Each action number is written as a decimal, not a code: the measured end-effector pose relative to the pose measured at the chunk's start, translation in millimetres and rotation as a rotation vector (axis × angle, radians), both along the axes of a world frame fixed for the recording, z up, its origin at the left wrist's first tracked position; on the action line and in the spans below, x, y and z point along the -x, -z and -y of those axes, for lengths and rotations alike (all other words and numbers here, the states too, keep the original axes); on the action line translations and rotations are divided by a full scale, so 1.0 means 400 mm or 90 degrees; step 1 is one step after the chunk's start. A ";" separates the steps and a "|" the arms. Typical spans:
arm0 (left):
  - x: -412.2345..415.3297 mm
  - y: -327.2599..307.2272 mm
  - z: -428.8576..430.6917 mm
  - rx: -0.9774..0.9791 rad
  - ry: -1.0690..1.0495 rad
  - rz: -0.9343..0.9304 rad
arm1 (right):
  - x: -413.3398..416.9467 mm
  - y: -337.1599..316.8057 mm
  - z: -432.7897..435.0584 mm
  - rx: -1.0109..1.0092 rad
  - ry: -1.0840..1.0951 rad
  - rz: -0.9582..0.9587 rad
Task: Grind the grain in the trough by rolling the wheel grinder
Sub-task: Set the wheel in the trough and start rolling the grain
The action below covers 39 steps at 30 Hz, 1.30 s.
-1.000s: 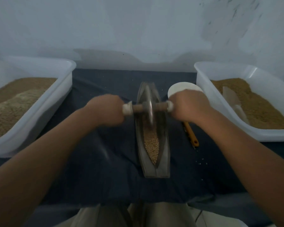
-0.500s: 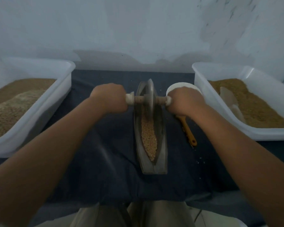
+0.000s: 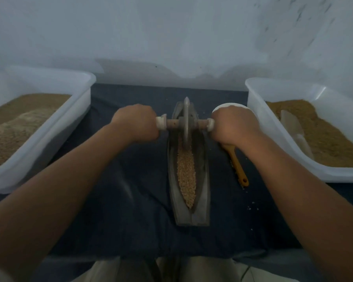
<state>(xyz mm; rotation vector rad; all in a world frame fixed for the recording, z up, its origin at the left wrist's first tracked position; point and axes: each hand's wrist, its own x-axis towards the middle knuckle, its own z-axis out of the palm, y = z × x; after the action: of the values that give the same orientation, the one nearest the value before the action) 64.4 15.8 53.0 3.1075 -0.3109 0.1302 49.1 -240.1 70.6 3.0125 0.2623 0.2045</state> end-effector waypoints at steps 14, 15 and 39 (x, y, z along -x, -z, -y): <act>0.047 0.028 -0.019 -0.008 0.021 0.003 | 0.051 0.006 0.007 0.006 -0.002 -0.004; 0.018 0.013 -0.007 -0.001 0.015 0.008 | 0.013 0.000 0.003 -0.005 0.007 -0.003; 0.209 0.046 -0.063 -0.052 0.157 0.046 | 0.237 0.058 0.063 0.013 -0.116 0.056</act>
<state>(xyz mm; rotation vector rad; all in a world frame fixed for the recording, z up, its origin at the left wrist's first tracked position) -19.3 40.8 34.5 3.1153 -0.7132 0.2317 -45.6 -265.5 47.2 2.9499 0.5261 0.3465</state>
